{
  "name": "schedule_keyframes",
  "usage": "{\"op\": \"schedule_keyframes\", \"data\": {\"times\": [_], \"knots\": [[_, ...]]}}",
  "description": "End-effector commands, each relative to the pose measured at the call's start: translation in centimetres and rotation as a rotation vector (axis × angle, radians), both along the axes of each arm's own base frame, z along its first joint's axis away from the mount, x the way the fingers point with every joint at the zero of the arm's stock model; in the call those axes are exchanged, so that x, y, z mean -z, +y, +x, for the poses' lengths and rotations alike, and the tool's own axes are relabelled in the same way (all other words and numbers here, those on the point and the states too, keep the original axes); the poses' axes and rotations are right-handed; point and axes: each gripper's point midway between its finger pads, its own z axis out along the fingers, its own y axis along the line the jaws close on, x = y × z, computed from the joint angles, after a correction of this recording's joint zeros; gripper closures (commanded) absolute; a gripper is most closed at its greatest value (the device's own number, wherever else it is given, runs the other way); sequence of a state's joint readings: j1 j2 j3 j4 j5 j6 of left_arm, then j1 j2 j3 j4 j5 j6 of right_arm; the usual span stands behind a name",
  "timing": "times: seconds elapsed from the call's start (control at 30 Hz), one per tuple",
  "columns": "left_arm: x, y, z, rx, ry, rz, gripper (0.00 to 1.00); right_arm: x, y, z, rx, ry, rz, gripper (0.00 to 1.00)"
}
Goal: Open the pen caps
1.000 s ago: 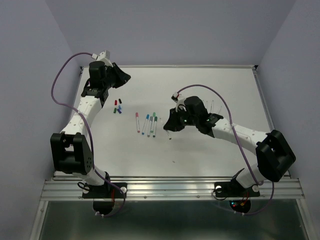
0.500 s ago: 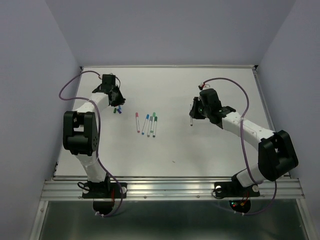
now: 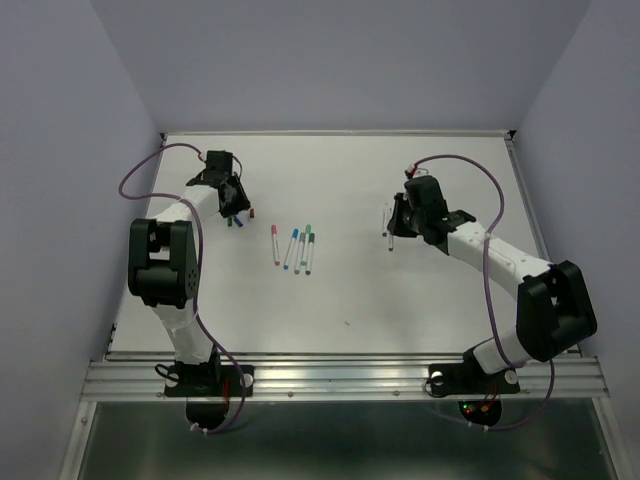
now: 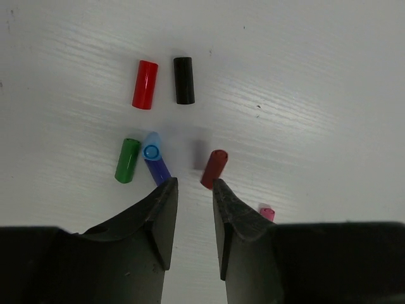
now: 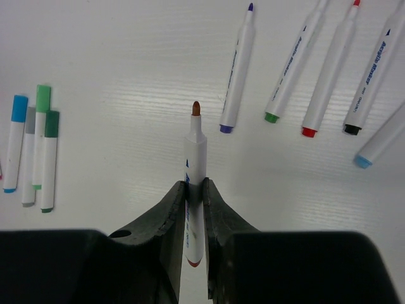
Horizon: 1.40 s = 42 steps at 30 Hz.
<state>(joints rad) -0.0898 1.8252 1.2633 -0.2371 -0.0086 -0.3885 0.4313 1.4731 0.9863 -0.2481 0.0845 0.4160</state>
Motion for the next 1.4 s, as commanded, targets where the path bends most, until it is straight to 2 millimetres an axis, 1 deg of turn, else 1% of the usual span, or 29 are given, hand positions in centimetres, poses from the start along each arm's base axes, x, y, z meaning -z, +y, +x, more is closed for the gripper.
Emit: {"op": "schedule_keyframes", "data": {"times": [0.0, 0.13, 0.17, 0.23, 0.3, 0.33, 0.37, 0.4, 0.43, 0.47, 0.5, 0.53, 0.57, 0.6, 0.63, 0.67, 0.7, 0.73, 0.77, 0.8, 0.83, 0.9, 1.0, 1.03, 1.13, 1.33, 1.37], "knots": [[-0.8, 0.3, 0.8, 0.003, -0.022, 0.023, 0.58, -2.3, -0.6, 1.5, 0.036, -0.059, -0.001, 0.99], [-0.8, 0.2, 1.0, 0.007, -0.023, 0.019, 0.56, -2.6, -1.0, 1.7, 0.049, -0.064, -0.002, 0.99], [-0.9, 0.1, 1.0, 0.011, -0.023, 0.014, 0.55, -2.5, -1.5, 1.9, 0.06, -0.062, -0.005, 0.99], [-1.0, -0.1, 1.0, 0.019, -0.029, 0.007, 0.54, -2.6, -1.5, 2.2, 0.063, -0.065, -0.008, 0.99], [-1.5, -0.2, 1.0, 0.025, -0.04, 0.003, 0.5, -2.2, -2.0, 2.8, 0.085, -0.057, -0.029, 0.99], [-1.8, -0.9, 1.1, 0.05, -0.049, -0.026, 0.46, -2.5, -2.1, 3.3, 0.096, -0.066, -0.037, 0.99], [-2.6, -1.1, 1.1, 0.059, -0.067, -0.034, 0.41, -1.6, -3.0, 3.8, 0.126, -0.048, -0.074, 0.99], [-3.1, -1.3, 1.2, 0.067, -0.082, -0.042, 0.41, -1.6, -3.3, 4.2, 0.141, -0.049, -0.09, 0.99], [-3.5, -1.5, 1.2, 0.075, -0.096, -0.051, 0.36, -1.4, -3.3, 4.6, 0.148, -0.046, -0.104, 0.99], [-4.2, -1.9, 1.1, 0.094, -0.112, -0.066, 0.33, -1.9, -3.2, 5.3, 0.153, -0.058, -0.107, 0.99], [-5.4, -2.1, 1.2, 0.1, -0.145, -0.073, 0.27, -0.9, -3.3, 5.8, 0.159, -0.037, -0.128, 0.99], [-6.0, -2.3, 1.1, 0.111, -0.16, -0.085, 0.25, -0.7, -3.6, 6.3, 0.172, -0.034, -0.135, 0.99], [-7.3, -2.5, 1.0, 0.121, -0.19, -0.09, 0.23, -1.1, -3.5, 7.1, 0.179, -0.041, -0.138, 0.99], [-7.8, -2.6, 0.8, 0.126, -0.204, -0.095, 0.21, -1.0, -3.7, 7.6, 0.194, -0.044, -0.151, 0.99], [-8.4, -2.7, 0.8, 0.134, -0.22, -0.101, 0.18, 0.1, -3.7, 8.0, 0.196, -0.022, -0.167, 0.98], [-9.5, -2.8, 0.6, 0.137, -0.246, -0.104, 0.16, -0.2, -3.6, 8.7, 0.204, -0.032, -0.171, 0.97], [-9.7, -2.9, 0.3, 0.141, -0.25, -0.109, 0.13, 0.1, -3.5, 9.0, 0.204, -0.025, -0.179, 0.96], [-10.1, -3.0, 0.3, 0.144, -0.265, -0.111, 0.12, 0.5, -3.9, 9.4, 0.21, -0.016, -0.186, 0.96], [-10.9, -3.0, 0.1, 0.147, -0.283, -0.116, 0.11, 1.5, -3.8, 9.6, 0.21, 0.006, -0.199, 0.96], [-11.0, -3.0, -0.1, 0.148, -0.287, -0.117, 0.09, 1.4, -3.7, 10.1, 0.216, 0.004, -0.202, 0.95], [-11.3, -3.1, -0.2, 0.15, -0.295, -0.121, 0.08, 2.5, -3.9, 10.0, 0.218, 0.037, -0.219, 0.94], [-11.9, -3.1, -0.5, 0.153, -0.312, -0.121, 0.03, 2.9, -4.1, 10.2, 0.232, 0.045, -0.233, 0.92], [-12.1, -3.1, -0.8, 0.152, -0.321, -0.122, 0.01, 4.0, -4.1, 10.1, 0.235, 0.071, -0.245, 0.87], [-12.3, -3.1, -0.8, 0.154, -0.326, -0.123, 0.01, 4.1, -4.1, 10.1, 0.234, 0.076, -0.248, 0.83], [-12.6, -3.2, -0.8, 0.159, -0.335, -0.128, 0.01, 4.8, -3.9, 10.1, 0.222, 0.089, -0.247, 0.8], [-12.6, -3.3, -0.8, 0.16, -0.334, -0.133, 0.01, 4.8, -3.8, 10.5, 0.221, 0.092, -0.247, 0.68], [-12.6, -3.2, -0.9, 0.158, -0.336, -0.131, 0.01, 4.6, -3.6, 10.6, 0.221, 0.088, -0.241, 0.66]]}}
